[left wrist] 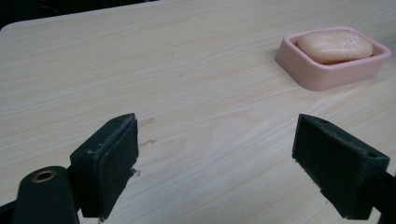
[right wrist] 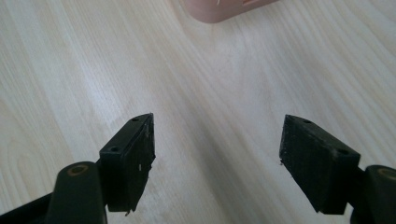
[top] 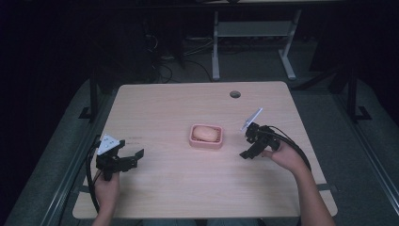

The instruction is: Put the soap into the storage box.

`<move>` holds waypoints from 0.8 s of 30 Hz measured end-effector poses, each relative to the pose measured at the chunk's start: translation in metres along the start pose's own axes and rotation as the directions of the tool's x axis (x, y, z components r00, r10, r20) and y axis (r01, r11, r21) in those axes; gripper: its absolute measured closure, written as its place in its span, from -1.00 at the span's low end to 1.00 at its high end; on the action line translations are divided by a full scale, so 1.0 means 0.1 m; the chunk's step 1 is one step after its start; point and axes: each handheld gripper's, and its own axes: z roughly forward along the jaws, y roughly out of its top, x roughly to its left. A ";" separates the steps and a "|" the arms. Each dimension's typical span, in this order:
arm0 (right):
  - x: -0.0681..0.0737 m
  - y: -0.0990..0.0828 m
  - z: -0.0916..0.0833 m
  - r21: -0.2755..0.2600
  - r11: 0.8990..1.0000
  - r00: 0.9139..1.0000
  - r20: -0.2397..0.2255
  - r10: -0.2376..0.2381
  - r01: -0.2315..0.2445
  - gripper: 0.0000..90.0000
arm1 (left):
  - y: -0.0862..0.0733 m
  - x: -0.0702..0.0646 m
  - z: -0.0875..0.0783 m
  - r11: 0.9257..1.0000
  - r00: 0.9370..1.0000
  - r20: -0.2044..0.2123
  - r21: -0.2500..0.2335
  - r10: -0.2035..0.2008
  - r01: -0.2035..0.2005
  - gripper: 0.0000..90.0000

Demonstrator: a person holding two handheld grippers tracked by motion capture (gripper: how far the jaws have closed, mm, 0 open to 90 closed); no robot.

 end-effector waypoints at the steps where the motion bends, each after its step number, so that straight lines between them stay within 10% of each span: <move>1: 0.01 -0.01 0.00 0.000 1.000 1.000 -0.002 0.006 -0.006 -0.42 | 0.00 0.00 0.00 1.000 1.000 0.001 0.004 0.002 -0.002 -0.68; 24: 0.09 -0.46 -0.05 -0.047 0.997 0.998 0.008 0.065 -0.064 -0.43 | 0.00 -0.01 0.01 1.000 1.000 0.006 0.010 0.006 -0.006 -0.68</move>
